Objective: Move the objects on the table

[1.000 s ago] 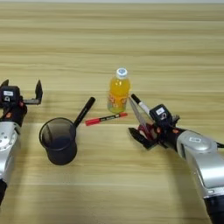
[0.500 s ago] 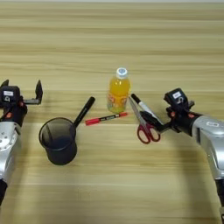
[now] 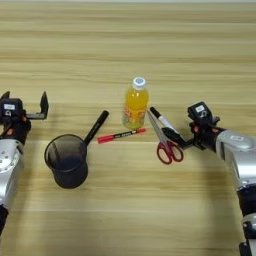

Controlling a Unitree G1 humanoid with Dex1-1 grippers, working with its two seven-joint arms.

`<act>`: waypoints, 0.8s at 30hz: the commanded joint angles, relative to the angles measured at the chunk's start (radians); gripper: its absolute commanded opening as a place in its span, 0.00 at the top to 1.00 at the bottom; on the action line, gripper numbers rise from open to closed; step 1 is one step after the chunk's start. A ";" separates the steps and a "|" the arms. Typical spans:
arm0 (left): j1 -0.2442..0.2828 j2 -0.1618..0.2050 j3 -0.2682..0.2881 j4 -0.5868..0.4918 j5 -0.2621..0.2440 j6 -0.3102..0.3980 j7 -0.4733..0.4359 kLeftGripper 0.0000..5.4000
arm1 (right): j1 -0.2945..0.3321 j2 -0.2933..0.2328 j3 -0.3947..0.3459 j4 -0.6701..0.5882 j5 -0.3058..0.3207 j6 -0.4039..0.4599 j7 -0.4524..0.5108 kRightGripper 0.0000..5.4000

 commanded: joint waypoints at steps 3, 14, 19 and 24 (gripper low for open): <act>0.004 0.002 -0.001 -0.009 0.004 0.005 0.000 0.00 | -0.008 0.001 0.015 0.065 -0.037 -0.027 -0.012 0.15; 0.004 0.001 -0.002 -0.011 0.004 0.007 0.001 0.00 | 0.007 0.006 0.032 0.111 -0.059 -0.028 -0.006 0.40; 0.003 -0.001 -0.003 -0.011 0.005 0.008 0.002 0.00 | 0.006 0.005 0.039 0.119 -0.061 -0.025 0.000 0.50; 0.002 -0.001 -0.003 -0.011 0.005 0.008 0.002 0.00 | 0.006 0.005 0.042 0.127 -0.063 -0.024 0.006 0.59</act>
